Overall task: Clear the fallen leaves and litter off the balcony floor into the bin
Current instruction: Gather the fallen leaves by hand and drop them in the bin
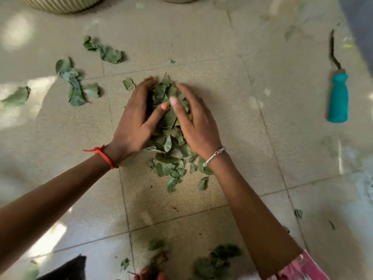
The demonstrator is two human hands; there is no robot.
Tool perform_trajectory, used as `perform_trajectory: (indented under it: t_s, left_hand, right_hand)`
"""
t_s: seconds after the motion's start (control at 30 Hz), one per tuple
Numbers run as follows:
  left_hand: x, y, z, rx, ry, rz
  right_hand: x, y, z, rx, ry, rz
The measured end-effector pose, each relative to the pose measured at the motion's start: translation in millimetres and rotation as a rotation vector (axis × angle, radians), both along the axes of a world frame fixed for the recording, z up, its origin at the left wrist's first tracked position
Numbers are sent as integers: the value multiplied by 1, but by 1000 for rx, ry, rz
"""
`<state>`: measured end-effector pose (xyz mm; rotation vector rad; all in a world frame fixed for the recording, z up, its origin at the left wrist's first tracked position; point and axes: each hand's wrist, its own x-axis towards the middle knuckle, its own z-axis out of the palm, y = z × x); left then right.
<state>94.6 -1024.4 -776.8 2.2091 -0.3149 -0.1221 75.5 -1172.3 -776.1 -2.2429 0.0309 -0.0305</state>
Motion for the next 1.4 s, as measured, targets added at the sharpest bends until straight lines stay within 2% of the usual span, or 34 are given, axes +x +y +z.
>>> perform_trajectory:
  t_s: [0.07, 0.13, 0.23, 0.33, 0.4, 0.53, 0.67, 0.93, 1.07, 1.17, 1.23, 1.4]
  left_hand:
    - [2, -1, 1, -60, 20, 17]
    - [3, -1, 1, -85, 26, 35]
    - [2, -5, 1, -51, 11, 31]
    - [1, -8, 2, -27, -13, -7]
    - [2, -7, 1, -23, -21, -30]
    - [2, -4, 0, -71, -25, -45]
    - [10, 6, 4, -182, -12, -12]
    - [38, 54, 19, -66, -132, 71]
    - [56, 76, 12, 196, -190, 208]
    - [67, 89, 1, 342, -61, 355]
    - [73, 91, -3, 349, 10, 360]
    - [83, 76, -2, 196, -34, 163]
  right_hand:
    - [-4, -7, 1, 111, -29, -114]
    - [-6, -16, 3, 16, -23, -197]
    - [-11, -17, 5, -158, 63, -82]
    - [-18, -9, 7, -53, 69, 74]
    - [-22, -7, 5, -17, 47, 29]
    - [-22, 10, -4, -165, -10, -41]
    - [-11, 36, -6, -184, -97, -102]
    - [22, 69, -7, -271, -130, -68]
    - [32, 76, -8, -301, -124, -97]
    - [43, 72, -6, -312, -89, -133]
    - [55, 67, -4, -326, -52, -134]
    - [82, 64, -5, -380, -11, 27]
